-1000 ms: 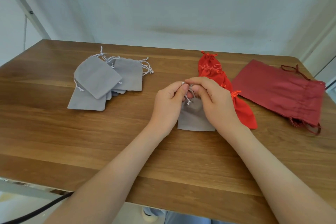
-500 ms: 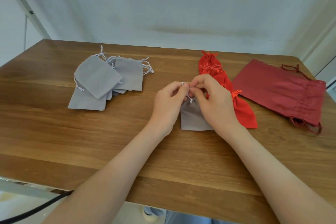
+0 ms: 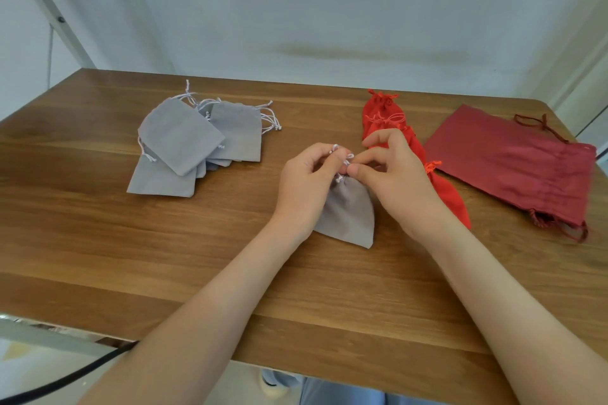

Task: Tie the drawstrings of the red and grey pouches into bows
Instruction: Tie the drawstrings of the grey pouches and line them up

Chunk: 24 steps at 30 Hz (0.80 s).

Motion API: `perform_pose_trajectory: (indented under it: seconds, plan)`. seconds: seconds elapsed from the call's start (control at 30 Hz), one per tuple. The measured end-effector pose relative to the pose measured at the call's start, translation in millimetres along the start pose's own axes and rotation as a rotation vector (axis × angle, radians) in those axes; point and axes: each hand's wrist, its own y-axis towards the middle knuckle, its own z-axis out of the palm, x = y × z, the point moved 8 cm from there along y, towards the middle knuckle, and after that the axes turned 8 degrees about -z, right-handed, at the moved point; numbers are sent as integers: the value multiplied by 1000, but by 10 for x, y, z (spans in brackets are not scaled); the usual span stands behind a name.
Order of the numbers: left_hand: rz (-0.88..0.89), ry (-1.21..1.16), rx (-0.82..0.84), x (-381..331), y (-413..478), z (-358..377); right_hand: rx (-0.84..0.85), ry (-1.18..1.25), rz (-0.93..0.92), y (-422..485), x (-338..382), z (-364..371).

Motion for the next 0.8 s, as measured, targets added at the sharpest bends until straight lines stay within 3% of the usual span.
perform_pose_trajectory:
  seconds: [0.37,0.6,0.8]
  plan:
    - [-50,-92,265,-44,22,116,-13,110,44,20,-53,-63]
    - [-32,-109,317,-77,-10,135,-3,116,85,34,-125,-98]
    - [50,72,322,-133,-24,133,19,125,134,8,-172,-93]
